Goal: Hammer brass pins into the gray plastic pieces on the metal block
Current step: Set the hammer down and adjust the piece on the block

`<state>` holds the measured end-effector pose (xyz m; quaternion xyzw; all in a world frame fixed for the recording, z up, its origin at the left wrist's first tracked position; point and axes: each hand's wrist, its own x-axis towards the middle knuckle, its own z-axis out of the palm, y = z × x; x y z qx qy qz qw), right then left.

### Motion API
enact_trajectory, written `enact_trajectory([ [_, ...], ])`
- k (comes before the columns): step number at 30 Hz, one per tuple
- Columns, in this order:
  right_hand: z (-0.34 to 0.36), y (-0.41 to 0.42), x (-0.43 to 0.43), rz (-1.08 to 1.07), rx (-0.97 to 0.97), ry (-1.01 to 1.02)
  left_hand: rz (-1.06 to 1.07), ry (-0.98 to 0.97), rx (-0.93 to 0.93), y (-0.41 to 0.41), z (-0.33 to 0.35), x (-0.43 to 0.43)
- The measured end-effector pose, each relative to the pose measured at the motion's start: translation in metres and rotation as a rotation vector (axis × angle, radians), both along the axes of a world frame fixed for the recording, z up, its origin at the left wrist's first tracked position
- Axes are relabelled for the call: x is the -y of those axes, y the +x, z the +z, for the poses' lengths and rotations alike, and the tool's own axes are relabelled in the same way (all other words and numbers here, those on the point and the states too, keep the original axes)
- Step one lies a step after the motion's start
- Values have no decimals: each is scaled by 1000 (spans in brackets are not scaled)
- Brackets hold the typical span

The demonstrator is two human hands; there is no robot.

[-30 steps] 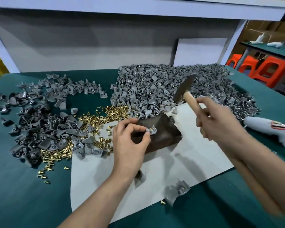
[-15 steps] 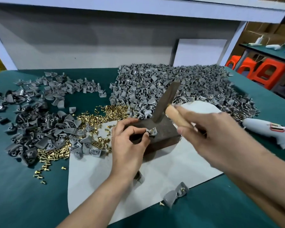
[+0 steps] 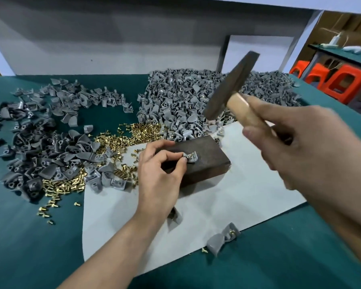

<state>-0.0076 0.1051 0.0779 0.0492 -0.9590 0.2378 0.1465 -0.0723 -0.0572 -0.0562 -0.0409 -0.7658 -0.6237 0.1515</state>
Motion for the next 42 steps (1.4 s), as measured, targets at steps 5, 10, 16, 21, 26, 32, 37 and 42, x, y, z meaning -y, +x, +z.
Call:
enact_trajectory([
  [5,-17,0,13,43,168,87,-9,-8,-56,-1,-2,3],
  [10,-19,-3,14,42,94,85,-10,6,-64,-1,-4,2],
  [16,-12,-2,4,-26,-2,6,-29,-5,-37,-2,-1,0],
  [21,-28,-1,11,15,145,30,-6,-49,-48,-1,0,1],
  [26,-15,-2,5,-45,103,-23,-7,-72,-24,-1,2,1],
  [32,-22,-4,7,-39,216,-19,4,-61,-24,1,4,0],
  [37,-32,-9,6,20,286,-44,7,-125,-74,3,5,0],
  [42,-26,-19,-7,55,422,-327,5,-165,-85,2,5,-1],
])
